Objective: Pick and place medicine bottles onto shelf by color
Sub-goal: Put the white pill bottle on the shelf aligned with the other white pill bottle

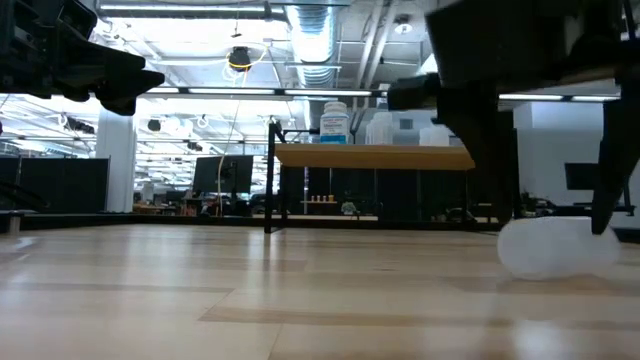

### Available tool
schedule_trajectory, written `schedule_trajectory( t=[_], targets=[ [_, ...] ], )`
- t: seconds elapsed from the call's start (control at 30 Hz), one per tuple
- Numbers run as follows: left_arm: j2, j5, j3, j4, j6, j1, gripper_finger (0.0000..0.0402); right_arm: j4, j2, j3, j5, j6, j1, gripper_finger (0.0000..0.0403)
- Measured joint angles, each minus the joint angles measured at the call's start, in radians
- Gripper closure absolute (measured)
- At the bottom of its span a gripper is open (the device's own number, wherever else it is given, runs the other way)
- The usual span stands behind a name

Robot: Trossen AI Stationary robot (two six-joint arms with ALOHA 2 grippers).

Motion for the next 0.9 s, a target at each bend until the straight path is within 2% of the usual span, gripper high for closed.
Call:
schedule_trajectory(
  t=[0.2, 0.57, 0.9],
  targets=[
    [0.0, 0.0, 0.0, 0.0, 0.0, 0.0, 0.0207, 0.038, 0.001, -0.017, -0.003, 0.005, 0.0, 0.0163],
    [0.0, 0.0, 0.0, 0.0, 0.0, 0.0, 0.0207, 0.156, 0.001, -0.017, -0.059, 0.158, -0.026, 0.0164],
    [0.0, 0.0, 0.0, 0.0, 0.0, 0.0, 0.0207, 0.155, 0.001, -0.017, -0.081, 0.159, -0.033, 0.0189]
  ],
)
